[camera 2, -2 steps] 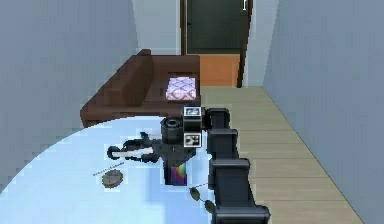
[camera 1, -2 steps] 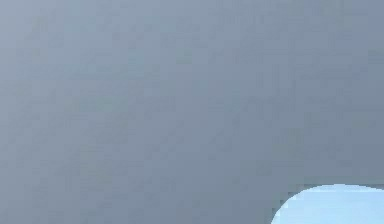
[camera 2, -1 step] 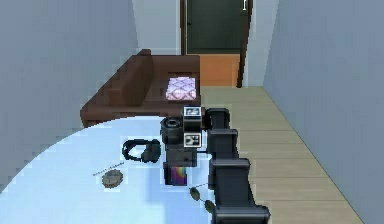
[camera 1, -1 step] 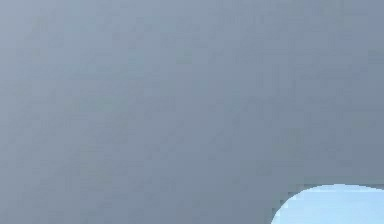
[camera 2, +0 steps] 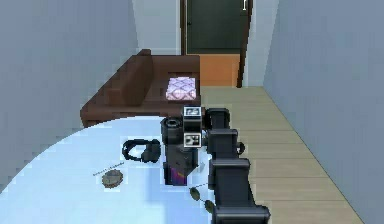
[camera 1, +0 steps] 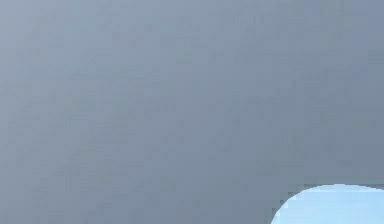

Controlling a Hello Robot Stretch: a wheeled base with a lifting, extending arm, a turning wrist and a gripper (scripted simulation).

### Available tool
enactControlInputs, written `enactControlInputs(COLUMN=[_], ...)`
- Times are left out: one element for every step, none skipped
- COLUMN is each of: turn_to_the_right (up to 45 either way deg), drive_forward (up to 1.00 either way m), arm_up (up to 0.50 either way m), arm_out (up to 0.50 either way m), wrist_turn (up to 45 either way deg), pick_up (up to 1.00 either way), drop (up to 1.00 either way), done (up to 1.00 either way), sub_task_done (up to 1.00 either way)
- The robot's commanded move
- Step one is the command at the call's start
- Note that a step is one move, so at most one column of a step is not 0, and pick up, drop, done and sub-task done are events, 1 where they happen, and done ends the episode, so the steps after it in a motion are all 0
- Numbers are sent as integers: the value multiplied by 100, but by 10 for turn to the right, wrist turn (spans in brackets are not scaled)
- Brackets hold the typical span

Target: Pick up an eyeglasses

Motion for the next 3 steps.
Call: enactControlInputs(turn_to_the_right=[0, 0, 0], drive_forward=[0, 0, 0], arm_up=[-30, 0, 10], arm_out=[0, 0, 0], wrist_turn=[0, 0, 0], pick_up=[0, 100, 0], drop=[0, 0, 0], done=[0, 0, 0], sub_task_done=[0, 0, 0])
